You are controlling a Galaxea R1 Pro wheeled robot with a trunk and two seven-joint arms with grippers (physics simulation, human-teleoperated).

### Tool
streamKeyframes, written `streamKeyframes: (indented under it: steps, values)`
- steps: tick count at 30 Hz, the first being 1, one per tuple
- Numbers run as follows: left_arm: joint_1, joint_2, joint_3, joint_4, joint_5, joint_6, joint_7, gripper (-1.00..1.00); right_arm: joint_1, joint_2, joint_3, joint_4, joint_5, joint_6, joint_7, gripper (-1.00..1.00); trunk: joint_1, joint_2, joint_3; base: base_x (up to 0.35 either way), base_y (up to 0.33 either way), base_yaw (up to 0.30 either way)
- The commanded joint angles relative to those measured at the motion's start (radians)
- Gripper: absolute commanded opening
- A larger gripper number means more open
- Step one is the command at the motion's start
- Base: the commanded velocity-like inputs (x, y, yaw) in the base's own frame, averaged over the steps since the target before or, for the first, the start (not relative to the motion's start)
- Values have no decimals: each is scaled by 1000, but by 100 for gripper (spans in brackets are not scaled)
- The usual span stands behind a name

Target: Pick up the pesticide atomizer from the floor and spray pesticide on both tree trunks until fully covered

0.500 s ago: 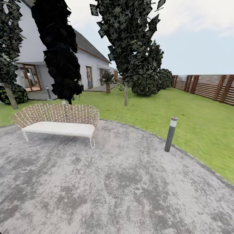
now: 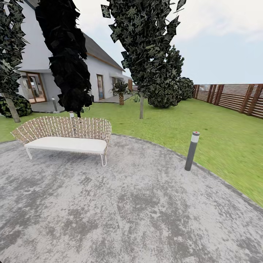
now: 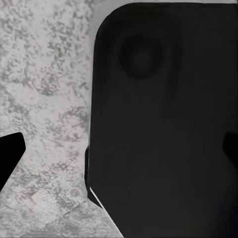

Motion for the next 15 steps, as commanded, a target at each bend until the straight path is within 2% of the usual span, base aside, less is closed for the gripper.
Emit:
streamKeyframes:
  steps: [1, 8, 15]
  values:
    - [-6, 1, 3, -7, 6, 3, -1, 100, -1, -6, 0, -5, 0, -8, -1, 100, 0, -1, -1, 0, 0, 0]
    - [-46, 0, 3, -47, 8, -1, -3, 100, -1, -45, -4, -45, -3, -47, 0, 100, 0, -1, -1, 0, 0, 0]
    - [-56, -2, 3, -86, 7, -10, 0, 100, -18, -48, -4, -85, -4, -86, 0, 100, 0, -1, -1, 0, 0, 0]
